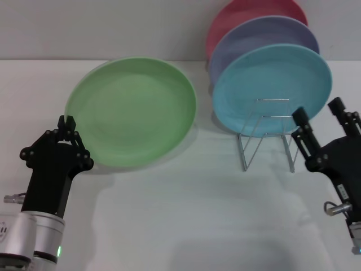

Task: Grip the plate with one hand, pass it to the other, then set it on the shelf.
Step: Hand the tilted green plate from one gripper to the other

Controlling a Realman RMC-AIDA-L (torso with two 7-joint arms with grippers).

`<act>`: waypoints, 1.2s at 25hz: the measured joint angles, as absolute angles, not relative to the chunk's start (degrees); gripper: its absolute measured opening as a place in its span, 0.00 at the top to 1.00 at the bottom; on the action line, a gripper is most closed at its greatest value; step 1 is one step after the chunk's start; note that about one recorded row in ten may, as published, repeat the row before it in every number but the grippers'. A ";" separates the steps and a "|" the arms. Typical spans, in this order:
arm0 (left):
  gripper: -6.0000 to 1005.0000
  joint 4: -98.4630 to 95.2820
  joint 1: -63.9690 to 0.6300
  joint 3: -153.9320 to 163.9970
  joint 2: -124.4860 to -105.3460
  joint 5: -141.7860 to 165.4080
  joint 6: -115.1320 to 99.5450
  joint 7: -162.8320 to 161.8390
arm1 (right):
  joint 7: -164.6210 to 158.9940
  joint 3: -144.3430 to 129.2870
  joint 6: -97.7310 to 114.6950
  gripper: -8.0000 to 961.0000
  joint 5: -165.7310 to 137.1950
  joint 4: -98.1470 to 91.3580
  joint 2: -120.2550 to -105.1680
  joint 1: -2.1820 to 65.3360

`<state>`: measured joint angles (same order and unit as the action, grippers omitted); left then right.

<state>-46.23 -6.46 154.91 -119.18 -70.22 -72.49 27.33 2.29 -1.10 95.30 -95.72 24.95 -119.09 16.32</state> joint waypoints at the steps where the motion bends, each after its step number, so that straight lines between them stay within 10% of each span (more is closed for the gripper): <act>1: 0.96 -46.27 -6.57 155.30 -119.18 -70.56 -72.83 27.62 | 2.29 -2.00 94.69 0.29 -95.77 25.17 -119.09 16.92; 30: 0.96 -48.08 -6.76 159.24 -119.17 -72.91 -75.97 36.18 | 2.53 -3.49 80.73 0.29 -99.86 28.06 -119.67 24.94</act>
